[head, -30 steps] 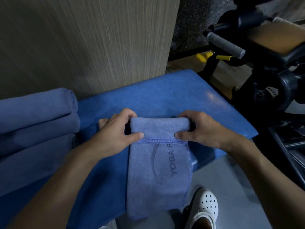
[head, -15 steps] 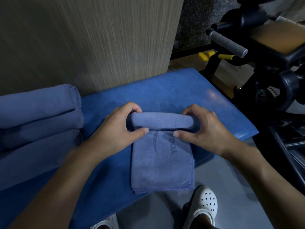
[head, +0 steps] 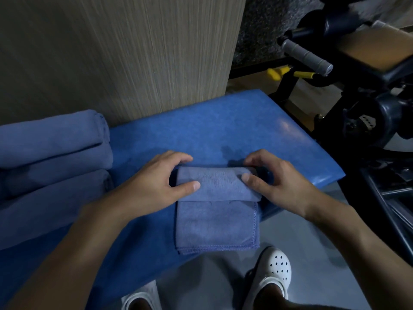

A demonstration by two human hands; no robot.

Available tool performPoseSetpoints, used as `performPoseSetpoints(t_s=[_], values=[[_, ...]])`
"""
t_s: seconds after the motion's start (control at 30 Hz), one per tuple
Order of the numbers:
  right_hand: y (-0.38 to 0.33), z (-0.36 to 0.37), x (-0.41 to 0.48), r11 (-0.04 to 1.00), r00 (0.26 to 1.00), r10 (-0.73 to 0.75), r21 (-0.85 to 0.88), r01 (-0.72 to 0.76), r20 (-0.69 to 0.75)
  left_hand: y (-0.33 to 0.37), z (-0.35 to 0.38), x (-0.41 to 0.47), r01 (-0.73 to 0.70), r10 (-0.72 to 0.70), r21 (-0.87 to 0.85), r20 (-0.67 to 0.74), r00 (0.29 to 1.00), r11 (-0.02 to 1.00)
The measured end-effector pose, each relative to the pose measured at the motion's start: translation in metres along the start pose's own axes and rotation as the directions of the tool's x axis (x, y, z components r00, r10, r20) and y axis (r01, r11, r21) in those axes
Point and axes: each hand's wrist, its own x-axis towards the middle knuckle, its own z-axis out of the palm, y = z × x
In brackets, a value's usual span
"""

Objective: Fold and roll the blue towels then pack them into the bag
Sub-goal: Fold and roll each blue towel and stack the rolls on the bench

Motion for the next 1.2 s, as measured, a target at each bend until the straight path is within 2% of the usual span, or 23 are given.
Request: performPoseSetpoints(t_s=[0.13, 0.33, 0.43, 0.53, 0.67, 0.73, 0.8, 0.93, 1.0, 1.13, 1.2], values=[[-0.002, -0.002, -0.001, 0.998, 0.993, 0.054, -0.047, -0.049, 0.109, 0.0, -0.003, 0.0, 0.048, -0.062, 0.146, 0.094, 0.994, 0.988], [-0.01, -0.003, 0.002, 0.997, 0.981, 0.078, -0.009, -0.078, 0.177, 0.0, -0.003, -0.001, 0.075, -0.082, 0.084, 0.088, 0.993, 0.994], [-0.008, 0.001, 0.005, 0.997, 0.994, 0.065, 0.035, -0.068, 0.093, 0.002, -0.001, 0.0, 0.084, -0.083, -0.061, 0.02, 0.996, 0.995], [-0.008, 0.005, 0.01, 1.0, 0.999, 0.011, 0.016, -0.01, -0.051, 0.008, 0.003, 0.002, 0.037, -0.053, -0.132, -0.121, 0.991, 0.991], [-0.017, 0.009, 0.015, 0.983, 0.97, -0.153, -0.128, 0.13, -0.188, 0.016, 0.007, 0.007, -0.113, 0.084, -0.096, -0.266, 0.96, 0.989], [-0.02, 0.01, 0.017, 0.958, 0.951, -0.23, -0.222, 0.184, -0.206, 0.016, 0.01, 0.008, -0.204, 0.198, 0.012, -0.304, 0.932, 0.979], [-0.019, 0.012, 0.018, 0.934, 0.951, -0.251, -0.303, 0.188, -0.183, 0.013, 0.013, 0.01, -0.219, 0.232, 0.077, -0.284, 0.931, 0.973], [-0.015, 0.016, 0.019, 0.919, 0.968, -0.225, -0.354, 0.174, -0.11, 0.006, 0.017, 0.01, -0.17, 0.177, 0.059, -0.14, 0.974, 0.984], [-0.013, 0.017, 0.018, 0.913, 0.97, -0.231, -0.36, 0.19, -0.075, 0.008, 0.017, 0.007, -0.136, 0.136, 0.004, -0.12, 0.983, 0.991], [-0.012, 0.014, 0.011, 0.948, 0.986, -0.163, -0.274, 0.163, 0.023, 0.011, 0.017, 0.006, -0.17, 0.154, -0.106, -0.14, 0.978, 0.98], [-0.012, 0.014, 0.008, 0.976, 0.992, -0.121, -0.181, 0.122, 0.02, 0.011, 0.017, 0.007, -0.167, 0.151, -0.12, -0.13, 0.98, 0.979]])
